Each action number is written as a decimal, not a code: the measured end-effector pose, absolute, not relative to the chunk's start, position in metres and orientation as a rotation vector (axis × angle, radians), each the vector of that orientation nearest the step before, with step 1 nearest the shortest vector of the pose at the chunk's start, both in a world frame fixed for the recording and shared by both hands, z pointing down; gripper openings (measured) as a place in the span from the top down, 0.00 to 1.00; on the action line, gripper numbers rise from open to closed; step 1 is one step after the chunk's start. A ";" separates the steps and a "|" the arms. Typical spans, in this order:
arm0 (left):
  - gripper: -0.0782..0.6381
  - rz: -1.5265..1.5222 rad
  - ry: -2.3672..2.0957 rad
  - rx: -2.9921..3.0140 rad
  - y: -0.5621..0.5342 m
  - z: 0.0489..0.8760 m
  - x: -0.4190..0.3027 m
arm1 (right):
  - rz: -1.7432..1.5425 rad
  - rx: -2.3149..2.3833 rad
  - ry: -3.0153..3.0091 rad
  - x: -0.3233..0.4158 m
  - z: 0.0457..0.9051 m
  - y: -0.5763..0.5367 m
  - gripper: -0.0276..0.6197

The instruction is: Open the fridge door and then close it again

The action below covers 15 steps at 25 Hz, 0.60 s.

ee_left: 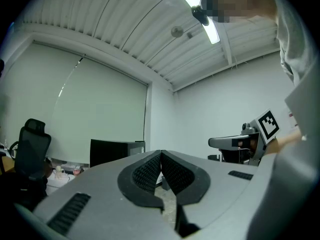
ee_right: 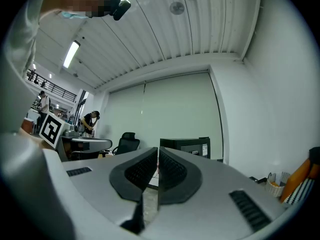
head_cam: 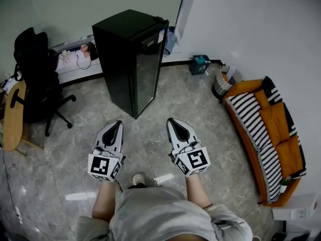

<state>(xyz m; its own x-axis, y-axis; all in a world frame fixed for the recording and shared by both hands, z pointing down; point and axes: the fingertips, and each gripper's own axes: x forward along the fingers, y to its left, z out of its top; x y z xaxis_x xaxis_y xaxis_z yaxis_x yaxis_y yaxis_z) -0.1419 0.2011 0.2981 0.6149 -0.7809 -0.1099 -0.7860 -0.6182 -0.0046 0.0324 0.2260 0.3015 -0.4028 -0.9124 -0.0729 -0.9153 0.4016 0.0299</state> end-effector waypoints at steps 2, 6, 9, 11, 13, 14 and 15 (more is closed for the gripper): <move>0.87 0.151 1.341 -2.781 0.193 0.301 -0.144 | 0.095 -1.696 2.591 0.029 0.304 0.219 0.92; 0.87 0.150 1.326 -2.795 0.174 0.305 -0.153 | 0.086 -1.706 2.576 0.021 0.306 0.201 0.92; 0.87 0.153 1.327 -2.807 0.161 0.303 -0.160 | 0.089 -1.716 2.565 0.013 0.307 0.189 0.92; 0.87 0.153 1.309 -2.811 0.154 0.305 -0.164 | 0.086 -1.726 2.552 0.009 0.308 0.184 0.92; 0.87 0.151 1.284 -2.812 0.147 0.309 -0.168 | 0.083 -1.738 2.540 0.006 0.310 0.180 0.92; 0.87 0.150 1.278 -2.815 0.144 0.311 -0.169 | 0.083 -1.743 2.536 0.005 0.310 0.178 0.92; 0.87 0.148 1.277 -2.819 0.142 0.311 -0.170 | 0.083 -1.748 2.534 0.004 0.311 0.176 0.92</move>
